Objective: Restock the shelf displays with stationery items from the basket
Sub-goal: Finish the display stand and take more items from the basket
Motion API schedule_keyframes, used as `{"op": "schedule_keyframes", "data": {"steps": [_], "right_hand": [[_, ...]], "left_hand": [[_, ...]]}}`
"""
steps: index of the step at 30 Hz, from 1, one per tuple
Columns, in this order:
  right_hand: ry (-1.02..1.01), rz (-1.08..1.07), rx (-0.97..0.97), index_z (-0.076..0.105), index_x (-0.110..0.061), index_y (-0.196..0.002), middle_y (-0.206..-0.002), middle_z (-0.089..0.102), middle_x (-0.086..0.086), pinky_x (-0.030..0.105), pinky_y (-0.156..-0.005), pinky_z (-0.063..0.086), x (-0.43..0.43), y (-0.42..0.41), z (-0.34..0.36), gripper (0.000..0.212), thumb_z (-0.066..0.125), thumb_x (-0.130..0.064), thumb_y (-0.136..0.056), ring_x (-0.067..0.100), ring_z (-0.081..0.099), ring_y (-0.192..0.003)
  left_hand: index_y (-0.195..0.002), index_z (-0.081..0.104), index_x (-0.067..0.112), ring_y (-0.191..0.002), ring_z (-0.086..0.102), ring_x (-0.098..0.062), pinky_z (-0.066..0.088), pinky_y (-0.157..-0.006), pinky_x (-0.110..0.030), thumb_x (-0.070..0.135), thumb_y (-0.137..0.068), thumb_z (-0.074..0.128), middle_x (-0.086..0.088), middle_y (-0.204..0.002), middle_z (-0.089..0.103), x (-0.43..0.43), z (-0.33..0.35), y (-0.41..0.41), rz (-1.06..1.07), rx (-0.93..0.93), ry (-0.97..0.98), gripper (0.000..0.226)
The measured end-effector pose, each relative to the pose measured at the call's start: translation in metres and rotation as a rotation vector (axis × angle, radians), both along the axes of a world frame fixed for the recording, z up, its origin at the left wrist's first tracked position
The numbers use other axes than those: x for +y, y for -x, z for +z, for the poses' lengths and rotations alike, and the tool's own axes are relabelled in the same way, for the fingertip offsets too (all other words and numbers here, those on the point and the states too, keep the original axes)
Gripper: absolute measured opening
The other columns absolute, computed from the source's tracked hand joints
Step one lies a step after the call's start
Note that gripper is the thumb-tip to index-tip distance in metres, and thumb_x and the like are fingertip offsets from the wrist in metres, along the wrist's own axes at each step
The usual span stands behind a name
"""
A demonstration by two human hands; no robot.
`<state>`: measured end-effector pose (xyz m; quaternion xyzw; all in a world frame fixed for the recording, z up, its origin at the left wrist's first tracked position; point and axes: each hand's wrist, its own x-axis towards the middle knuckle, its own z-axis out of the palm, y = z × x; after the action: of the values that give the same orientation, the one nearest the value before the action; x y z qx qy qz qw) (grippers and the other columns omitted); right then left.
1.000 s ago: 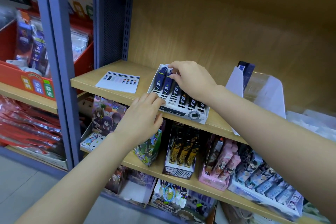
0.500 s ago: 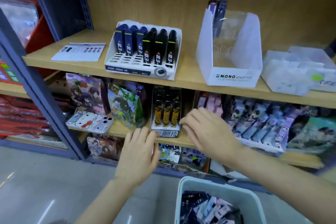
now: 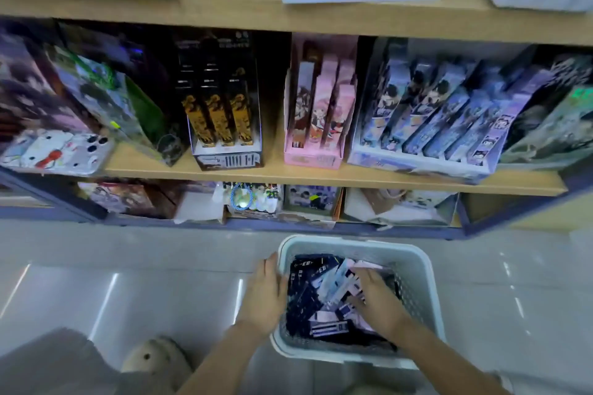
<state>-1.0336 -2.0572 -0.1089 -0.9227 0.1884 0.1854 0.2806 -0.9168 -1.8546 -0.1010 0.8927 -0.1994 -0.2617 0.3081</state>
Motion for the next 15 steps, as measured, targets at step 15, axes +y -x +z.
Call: {"op": "schedule_keyframes", "data": {"steps": [15], "right_hand": [[0.167, 0.046, -0.002, 0.064, -0.020, -0.116, -0.123, 0.058, 0.000, 0.033, -0.097, 0.039, -0.043, 0.008, -0.054, 0.040, 0.072, -0.020, -0.077, 0.027, 0.053, -0.112]], "left_hand": [[-0.131, 0.037, 0.015, -0.096, 0.051, -0.016, 0.032, -0.080, -0.022, 0.024, -0.102, 0.034, 0.002, -0.114, 0.052, -0.030, -0.015, 0.021, 0.385, 0.168, 0.112, 0.030]]}}
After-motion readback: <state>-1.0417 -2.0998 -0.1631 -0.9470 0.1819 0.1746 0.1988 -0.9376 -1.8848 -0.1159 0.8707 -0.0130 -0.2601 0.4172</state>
